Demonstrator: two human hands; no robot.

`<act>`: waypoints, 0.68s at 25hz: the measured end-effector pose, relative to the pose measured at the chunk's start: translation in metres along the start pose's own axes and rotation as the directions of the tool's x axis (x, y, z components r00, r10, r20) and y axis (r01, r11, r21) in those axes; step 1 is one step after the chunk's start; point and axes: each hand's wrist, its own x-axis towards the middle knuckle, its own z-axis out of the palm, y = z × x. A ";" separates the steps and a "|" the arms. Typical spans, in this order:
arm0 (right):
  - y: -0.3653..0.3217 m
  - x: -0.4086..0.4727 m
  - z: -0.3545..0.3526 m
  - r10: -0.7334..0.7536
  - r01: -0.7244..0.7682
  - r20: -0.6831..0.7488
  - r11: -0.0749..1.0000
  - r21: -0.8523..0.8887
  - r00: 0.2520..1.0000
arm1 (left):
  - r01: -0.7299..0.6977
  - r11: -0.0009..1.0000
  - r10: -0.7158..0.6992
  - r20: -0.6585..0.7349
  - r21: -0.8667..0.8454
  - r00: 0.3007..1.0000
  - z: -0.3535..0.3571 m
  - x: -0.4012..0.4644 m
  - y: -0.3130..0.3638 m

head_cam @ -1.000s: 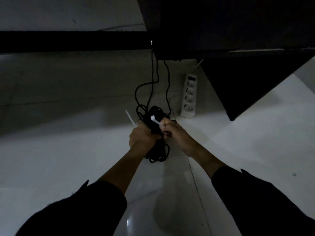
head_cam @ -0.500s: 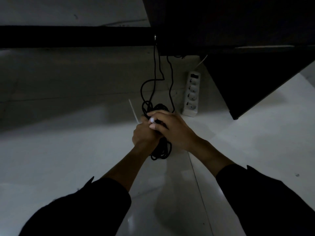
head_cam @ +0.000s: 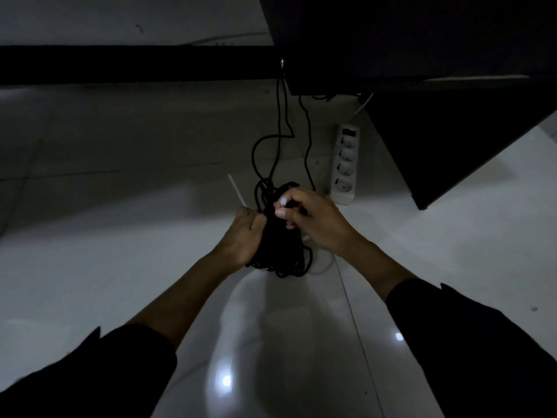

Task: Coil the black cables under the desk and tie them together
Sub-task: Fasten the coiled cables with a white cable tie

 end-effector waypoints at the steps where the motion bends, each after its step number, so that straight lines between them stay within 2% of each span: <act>1: 0.000 0.000 0.000 -0.014 0.014 0.001 1.000 -0.004 1.000 | -0.034 0.999 0.034 -0.028 0.018 0.999 0.000 0.000 0.000; 3: 0.000 0.000 0.000 -0.024 0.024 0.005 1.000 -0.005 1.000 | -0.077 0.997 0.078 -0.113 0.013 0.990 -0.001 -0.001 0.003; 5: 0.002 0.000 0.000 -0.021 0.021 0.004 1.000 0.013 1.000 | -0.098 0.993 0.081 -0.215 -0.071 0.973 -0.002 0.000 0.006; 8: 0.002 0.000 0.000 -0.024 0.024 -0.009 1.000 -0.009 1.000 | -0.077 0.978 0.017 -0.297 -0.192 0.955 0.001 0.004 0.007; 10: 0.002 0.000 -0.001 -0.017 0.016 -0.019 1.000 -0.017 1.000 | -0.014 0.958 -0.092 -0.350 -0.287 0.932 0.005 0.006 0.008; 13: 0.003 0.001 -0.001 -0.014 0.013 -0.028 1.000 -0.008 1.000 | 0.038 0.905 -0.197 -0.338 -0.423 0.920 0.005 0.008 0.007; 17: 0.002 0.001 0.002 -0.022 0.022 -0.017 1.000 -0.022 1.000 | 0.027 0.924 -0.137 -0.265 -0.381 0.954 0.000 0.005 0.011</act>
